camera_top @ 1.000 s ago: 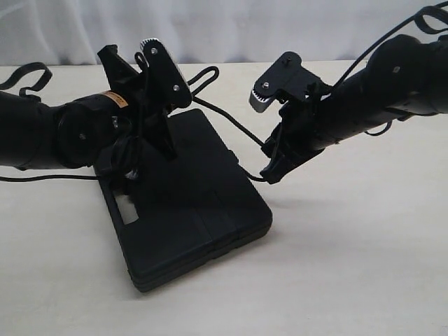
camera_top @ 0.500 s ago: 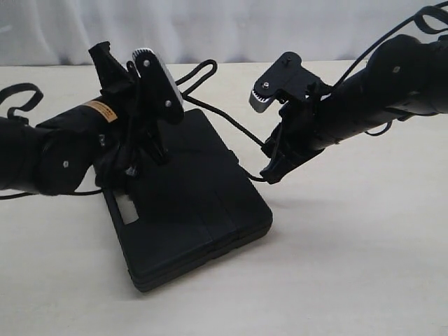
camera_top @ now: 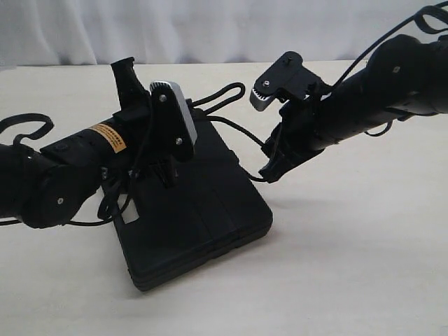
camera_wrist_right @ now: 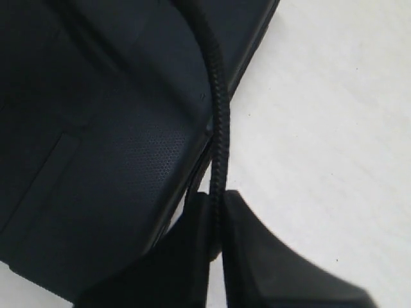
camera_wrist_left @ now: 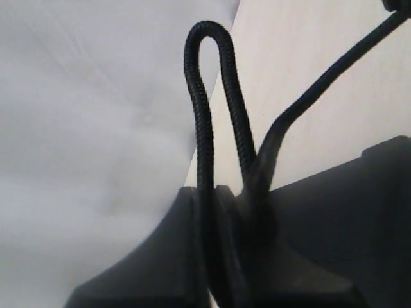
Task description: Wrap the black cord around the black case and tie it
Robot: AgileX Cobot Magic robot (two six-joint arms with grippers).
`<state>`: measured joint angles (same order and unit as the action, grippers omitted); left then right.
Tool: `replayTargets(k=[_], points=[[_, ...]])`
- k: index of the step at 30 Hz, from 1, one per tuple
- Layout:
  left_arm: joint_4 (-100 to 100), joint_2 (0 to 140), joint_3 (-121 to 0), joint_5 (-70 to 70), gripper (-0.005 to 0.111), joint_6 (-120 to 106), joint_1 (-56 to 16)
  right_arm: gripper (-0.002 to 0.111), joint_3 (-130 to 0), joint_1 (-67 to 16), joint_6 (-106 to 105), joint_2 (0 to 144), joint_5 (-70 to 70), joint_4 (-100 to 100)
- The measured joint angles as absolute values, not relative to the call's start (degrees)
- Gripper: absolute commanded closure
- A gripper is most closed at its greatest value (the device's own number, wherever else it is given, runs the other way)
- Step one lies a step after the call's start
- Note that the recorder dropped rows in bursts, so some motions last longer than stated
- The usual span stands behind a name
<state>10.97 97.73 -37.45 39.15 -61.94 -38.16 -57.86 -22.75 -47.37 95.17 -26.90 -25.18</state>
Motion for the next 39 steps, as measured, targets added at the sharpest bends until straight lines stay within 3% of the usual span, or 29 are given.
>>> replayTargets(k=[16,26,39], points=[[21.07,98.15,-37.45,42.82,0.107,-63.26,-38.05,0.104,-57.86,-22.75,-45.68,93.76,-31.65,-33.36],[24.33,103.10,-37.45,47.72,0.107,-63.37,-34.02,0.104,-55.03,-22.75,-44.28,91.50,-31.64,-35.07],[19.22,104.47,-37.45,45.47,0.107,-62.90,-34.02,0.104,-54.75,-22.75,-44.16,88.97,-33.60,-36.50]])
